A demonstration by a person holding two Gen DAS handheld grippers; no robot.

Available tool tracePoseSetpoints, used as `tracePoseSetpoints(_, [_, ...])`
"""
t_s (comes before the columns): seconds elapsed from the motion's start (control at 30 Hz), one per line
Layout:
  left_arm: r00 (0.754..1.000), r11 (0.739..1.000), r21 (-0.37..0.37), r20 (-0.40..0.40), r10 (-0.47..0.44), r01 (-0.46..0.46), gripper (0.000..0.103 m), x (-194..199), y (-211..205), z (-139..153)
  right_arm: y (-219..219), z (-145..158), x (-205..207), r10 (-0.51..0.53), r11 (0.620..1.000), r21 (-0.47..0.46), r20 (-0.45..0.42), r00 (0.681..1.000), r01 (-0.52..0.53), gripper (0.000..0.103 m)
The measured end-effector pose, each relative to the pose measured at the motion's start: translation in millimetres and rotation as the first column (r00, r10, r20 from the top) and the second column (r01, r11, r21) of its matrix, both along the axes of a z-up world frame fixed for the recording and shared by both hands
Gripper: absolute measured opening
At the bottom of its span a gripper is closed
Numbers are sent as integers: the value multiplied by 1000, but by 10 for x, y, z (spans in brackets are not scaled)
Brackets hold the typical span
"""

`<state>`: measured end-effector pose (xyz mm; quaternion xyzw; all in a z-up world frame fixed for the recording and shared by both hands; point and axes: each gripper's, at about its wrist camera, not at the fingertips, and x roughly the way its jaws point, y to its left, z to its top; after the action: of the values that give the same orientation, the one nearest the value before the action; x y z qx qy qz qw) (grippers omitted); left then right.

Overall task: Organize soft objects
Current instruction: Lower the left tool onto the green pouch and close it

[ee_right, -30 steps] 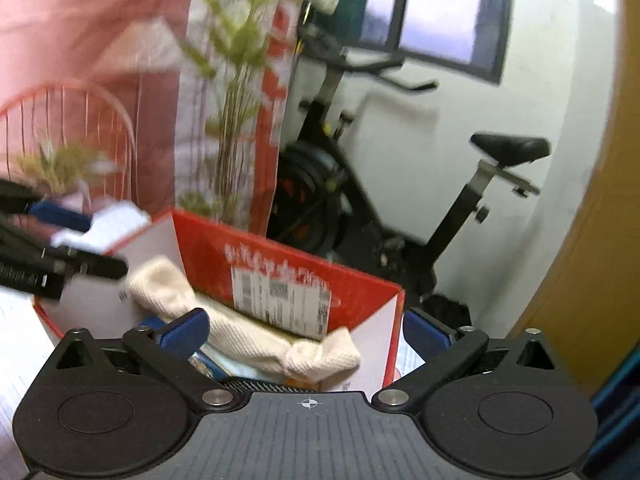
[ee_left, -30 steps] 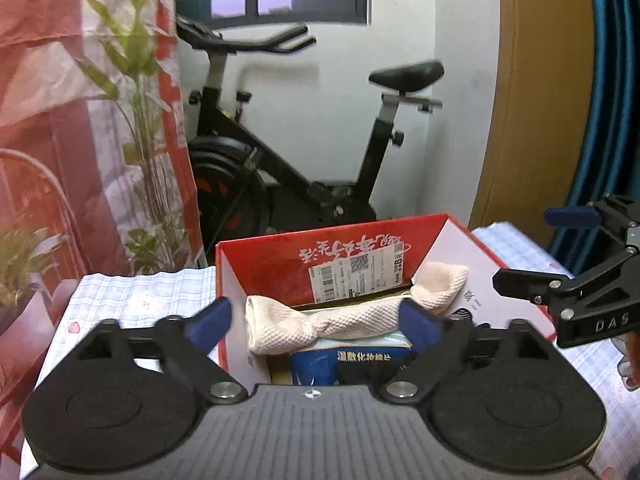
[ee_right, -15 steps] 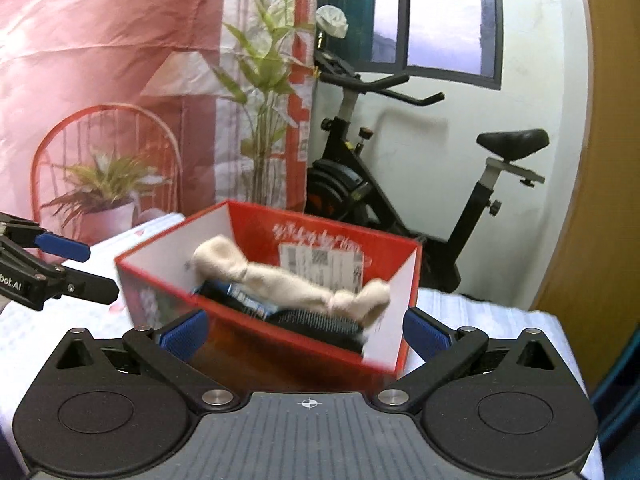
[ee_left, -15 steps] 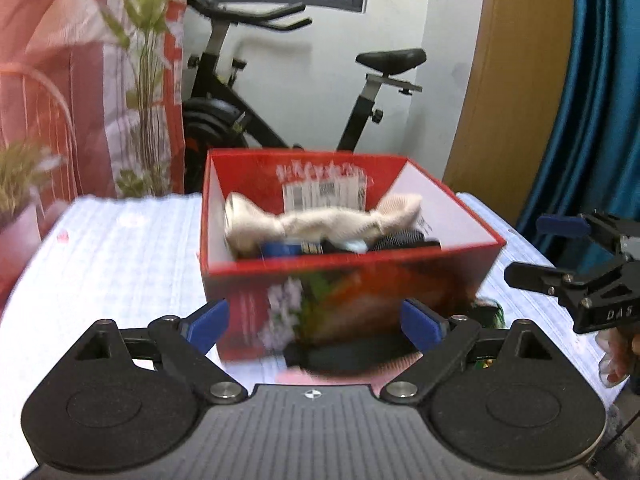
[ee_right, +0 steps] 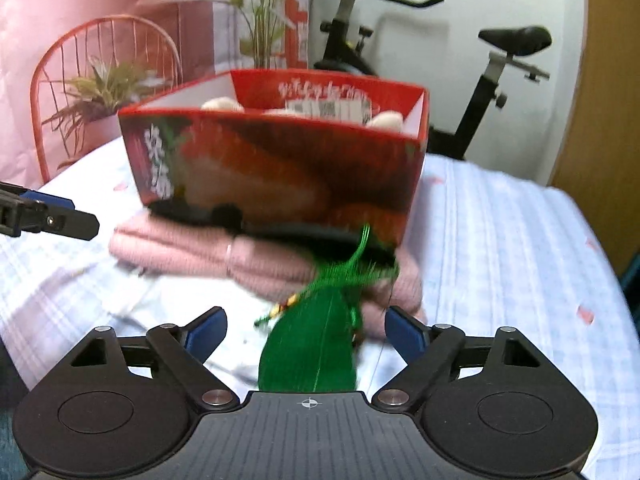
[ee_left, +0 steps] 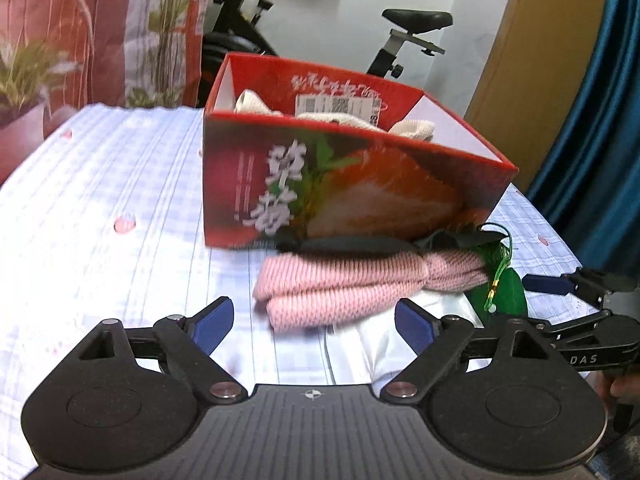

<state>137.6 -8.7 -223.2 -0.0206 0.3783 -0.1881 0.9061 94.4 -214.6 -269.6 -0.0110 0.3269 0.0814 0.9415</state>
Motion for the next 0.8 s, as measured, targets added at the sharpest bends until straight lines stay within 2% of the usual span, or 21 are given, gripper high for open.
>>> tracePoseSetpoints(0.17, [1000,1000,-12,-26,4,-4,84,-34,-19,-76,-2,-112,-22,15,999,33,-47,999,-14,70])
tracePoseSetpoints(0.37, [1000,1000,-31,-27,4,-4,83,-79,-29,-64,115,-101,-16,35,999,30,-56,998,-33,69])
tracePoseSetpoints(0.47, [1000,999,-46,-29,2,-3,79,-94,-32,-61,200,-91,-19,61,997,44,-54,997,-58,67])
tracePoseSetpoints(0.6, [999,997,-71,-44,-16,13,68,-104,-82,-58,340,-107,-9,104,993,60,-40,994,-102,61])
tracePoseSetpoints(0.8, [997,995,-81,-53,-61,57,65,-108,-274,-51,427,-160,-30,127,989,76,7,992,-127,52])
